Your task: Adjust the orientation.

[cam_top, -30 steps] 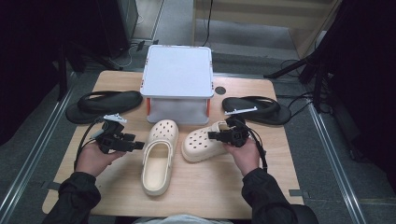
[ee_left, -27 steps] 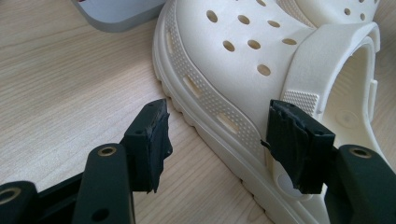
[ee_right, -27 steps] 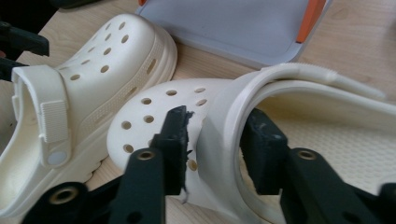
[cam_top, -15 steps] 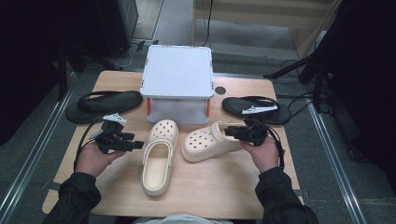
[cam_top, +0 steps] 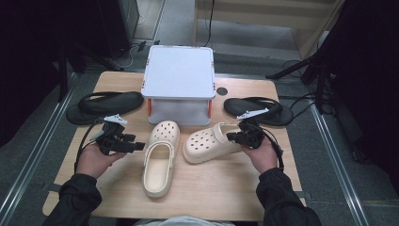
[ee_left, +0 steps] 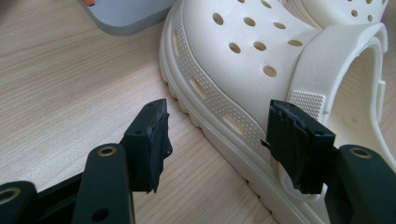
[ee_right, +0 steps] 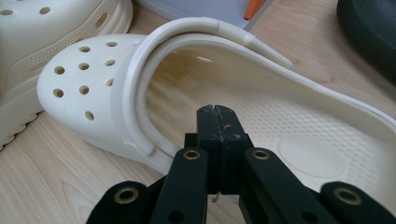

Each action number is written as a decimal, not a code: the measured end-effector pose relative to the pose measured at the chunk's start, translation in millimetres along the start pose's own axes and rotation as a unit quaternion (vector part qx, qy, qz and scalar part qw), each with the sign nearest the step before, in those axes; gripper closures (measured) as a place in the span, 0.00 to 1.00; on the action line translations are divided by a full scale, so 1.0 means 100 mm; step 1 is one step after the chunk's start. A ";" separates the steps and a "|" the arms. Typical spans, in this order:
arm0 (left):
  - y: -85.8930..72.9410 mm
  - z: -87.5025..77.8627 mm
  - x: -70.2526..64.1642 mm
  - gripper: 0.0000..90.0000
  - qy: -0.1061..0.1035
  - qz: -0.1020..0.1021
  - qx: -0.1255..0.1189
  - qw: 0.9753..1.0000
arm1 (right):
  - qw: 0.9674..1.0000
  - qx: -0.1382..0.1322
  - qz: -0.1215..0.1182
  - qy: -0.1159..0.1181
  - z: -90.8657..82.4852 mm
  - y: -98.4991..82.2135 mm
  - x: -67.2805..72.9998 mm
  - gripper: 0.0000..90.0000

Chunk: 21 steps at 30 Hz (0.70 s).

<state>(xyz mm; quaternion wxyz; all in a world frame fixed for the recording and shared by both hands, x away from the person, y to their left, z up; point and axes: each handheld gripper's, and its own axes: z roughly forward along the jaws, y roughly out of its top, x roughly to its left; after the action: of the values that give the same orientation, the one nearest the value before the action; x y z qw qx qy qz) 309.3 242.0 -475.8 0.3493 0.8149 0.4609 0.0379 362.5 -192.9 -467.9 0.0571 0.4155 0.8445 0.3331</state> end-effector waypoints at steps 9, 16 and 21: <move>0.00 0.01 0.00 0.44 -0.001 0.002 0.006 1.000 | 1.000 0.005 -0.009 -0.002 -0.02 -0.02 0.04 1.00; 0.01 0.02 -0.01 0.44 -0.007 -0.003 0.006 1.000 | 1.000 0.009 -0.008 -0.003 -0.06 -0.08 0.10 1.00; 0.03 0.02 -0.01 0.44 -0.009 0.003 0.004 1.000 | 1.000 0.007 -0.014 -0.007 -0.08 -0.13 0.18 1.00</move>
<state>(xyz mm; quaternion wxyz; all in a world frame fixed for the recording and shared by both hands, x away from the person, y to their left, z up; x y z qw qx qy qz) 311.9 239.0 -474.9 0.3505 0.8180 0.4551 0.0296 339.8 -189.5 -466.4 0.0644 0.4064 0.8522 0.3231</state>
